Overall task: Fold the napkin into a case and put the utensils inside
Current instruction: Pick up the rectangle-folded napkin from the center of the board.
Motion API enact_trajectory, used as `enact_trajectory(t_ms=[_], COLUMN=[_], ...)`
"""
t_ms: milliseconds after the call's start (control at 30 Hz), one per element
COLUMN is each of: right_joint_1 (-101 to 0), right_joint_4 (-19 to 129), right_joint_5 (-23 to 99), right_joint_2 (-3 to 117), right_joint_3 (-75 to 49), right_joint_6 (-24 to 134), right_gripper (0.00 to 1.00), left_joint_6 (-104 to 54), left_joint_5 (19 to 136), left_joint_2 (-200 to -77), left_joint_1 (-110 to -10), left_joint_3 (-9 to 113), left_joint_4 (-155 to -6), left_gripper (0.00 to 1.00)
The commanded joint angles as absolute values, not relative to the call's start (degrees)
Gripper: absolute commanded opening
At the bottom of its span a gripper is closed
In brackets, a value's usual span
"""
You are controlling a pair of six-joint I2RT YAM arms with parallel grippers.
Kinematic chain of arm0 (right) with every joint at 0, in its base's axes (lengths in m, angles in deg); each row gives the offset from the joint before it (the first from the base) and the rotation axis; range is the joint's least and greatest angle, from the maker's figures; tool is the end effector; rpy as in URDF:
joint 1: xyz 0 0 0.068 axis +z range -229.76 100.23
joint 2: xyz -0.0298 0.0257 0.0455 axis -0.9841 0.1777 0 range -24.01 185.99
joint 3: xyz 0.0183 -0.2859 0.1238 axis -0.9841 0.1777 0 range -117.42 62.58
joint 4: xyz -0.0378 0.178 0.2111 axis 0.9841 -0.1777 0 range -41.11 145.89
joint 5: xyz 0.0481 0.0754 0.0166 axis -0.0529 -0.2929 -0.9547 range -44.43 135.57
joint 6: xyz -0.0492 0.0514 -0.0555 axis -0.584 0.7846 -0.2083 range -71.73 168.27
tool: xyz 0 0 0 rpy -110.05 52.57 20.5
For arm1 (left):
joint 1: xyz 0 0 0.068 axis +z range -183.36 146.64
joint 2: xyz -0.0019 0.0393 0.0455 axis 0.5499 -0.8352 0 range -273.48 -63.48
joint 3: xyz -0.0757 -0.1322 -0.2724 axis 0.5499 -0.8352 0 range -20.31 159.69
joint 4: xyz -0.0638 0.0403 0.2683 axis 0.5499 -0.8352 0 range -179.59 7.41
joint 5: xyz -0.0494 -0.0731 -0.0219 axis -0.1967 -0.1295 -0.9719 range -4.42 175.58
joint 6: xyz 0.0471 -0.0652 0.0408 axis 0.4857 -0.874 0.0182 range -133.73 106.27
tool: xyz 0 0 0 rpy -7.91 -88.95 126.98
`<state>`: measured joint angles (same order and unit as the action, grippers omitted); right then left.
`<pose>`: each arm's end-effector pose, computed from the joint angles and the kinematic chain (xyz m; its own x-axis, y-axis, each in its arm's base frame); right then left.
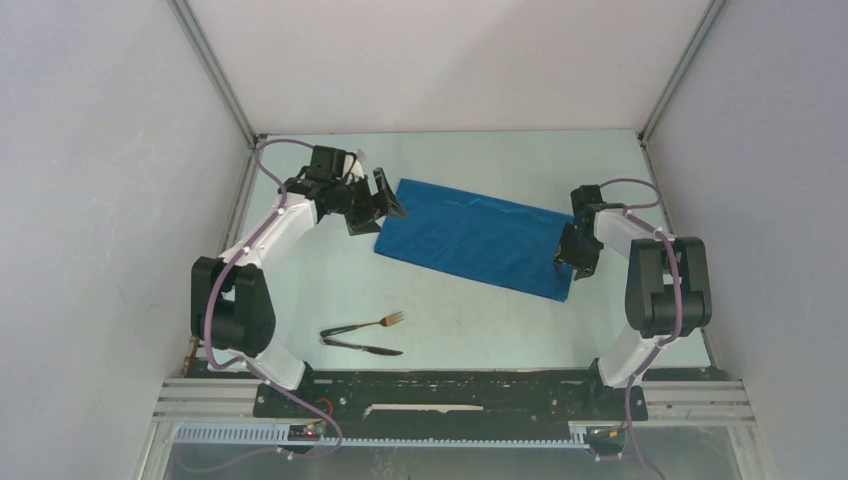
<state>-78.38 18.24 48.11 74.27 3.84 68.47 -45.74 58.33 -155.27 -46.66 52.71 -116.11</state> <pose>0.3393 0.0046 0.1426 -0.9198 0.3229 -0.2231 0.3232 0.9456 0.0361 0.3684 -0.1251 0.2746 -0.9057 -0.2702 -0.3266 -0.0036 0.7754 -0.6314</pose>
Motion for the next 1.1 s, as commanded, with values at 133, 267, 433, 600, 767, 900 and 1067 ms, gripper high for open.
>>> enact_trajectory(t_ms=[133, 267, 433, 600, 767, 900, 1067], right_joint_1=[-73.57, -73.88, -74.52, -73.26, -74.5, -73.92, -75.45], right_joint_4=[19.0, 19.06, 20.17, 22.58, 20.44, 18.06, 18.47], right_joint_5=[53.6, 53.36, 51.66, 51.29, 51.82, 53.62, 50.12], right_joint_2=[78.44, 79.4, 79.56, 76.77, 73.64, 70.92, 71.7], right_joint_3=[2.99, 2.92, 3.28, 3.43, 3.26, 3.38, 3.41], right_joint_6=[70.13, 70.12, 68.27, 64.72, 66.37, 67.34, 67.47], right_gripper=[0.49, 0.38, 0.22, 0.01, 0.26, 0.56, 0.6], left_joint_6=[-45.37, -45.43, -45.62, -45.72, -45.7, -45.73, -46.0], left_joint_5=[56.19, 55.98, 55.32, 55.69, 55.3, 55.05, 54.45], left_joint_2=[-151.87, -151.63, -151.63, -151.98, -152.47, -152.73, -152.88], left_joint_1=[-45.26, -44.96, -44.61, -44.18, -44.17, -44.09, -44.08], left_joint_3=[52.43, 52.12, 51.87, 51.5, 51.5, 51.53, 51.38], left_joint_4=[-113.73, -113.55, -113.11, -112.91, -112.83, -112.69, -112.41], left_gripper=[0.9, 0.9, 0.9, 0.9, 0.9, 0.9, 0.9])
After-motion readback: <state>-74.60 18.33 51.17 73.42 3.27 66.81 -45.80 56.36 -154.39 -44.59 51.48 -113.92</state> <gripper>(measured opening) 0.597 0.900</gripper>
